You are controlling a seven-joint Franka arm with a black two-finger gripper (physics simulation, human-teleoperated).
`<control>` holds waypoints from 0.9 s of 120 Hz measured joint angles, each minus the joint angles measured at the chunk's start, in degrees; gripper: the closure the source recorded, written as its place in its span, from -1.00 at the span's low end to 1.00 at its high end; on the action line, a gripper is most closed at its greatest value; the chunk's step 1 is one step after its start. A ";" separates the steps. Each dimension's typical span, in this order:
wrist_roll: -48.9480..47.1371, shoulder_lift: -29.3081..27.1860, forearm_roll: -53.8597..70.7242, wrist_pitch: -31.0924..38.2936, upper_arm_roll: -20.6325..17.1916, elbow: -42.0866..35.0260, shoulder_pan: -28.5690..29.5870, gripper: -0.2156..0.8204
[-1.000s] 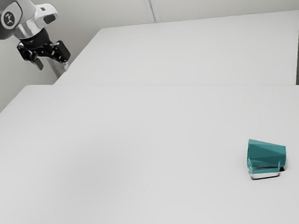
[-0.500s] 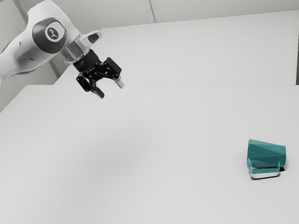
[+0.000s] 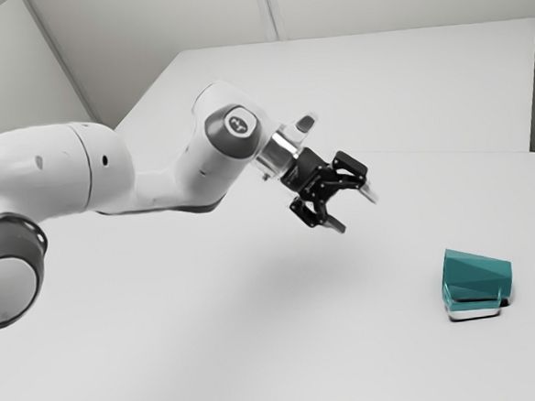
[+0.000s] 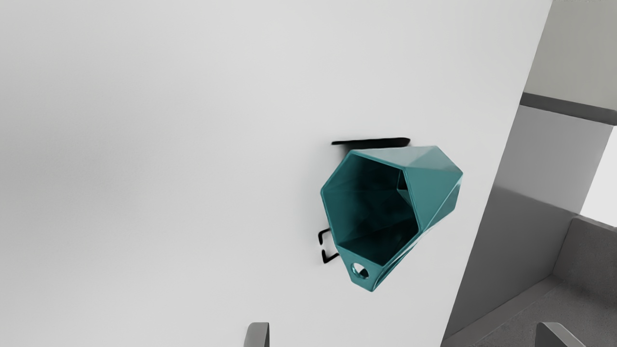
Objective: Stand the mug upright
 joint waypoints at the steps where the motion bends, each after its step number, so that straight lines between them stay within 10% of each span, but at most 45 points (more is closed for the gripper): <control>1: 0.02 0.27 -0.46 0.36 0.00 0.02 -0.28 -0.58; 108: 1.57 17.12 -23.10 14.59 -3.39 9.12 -9.36 -0.58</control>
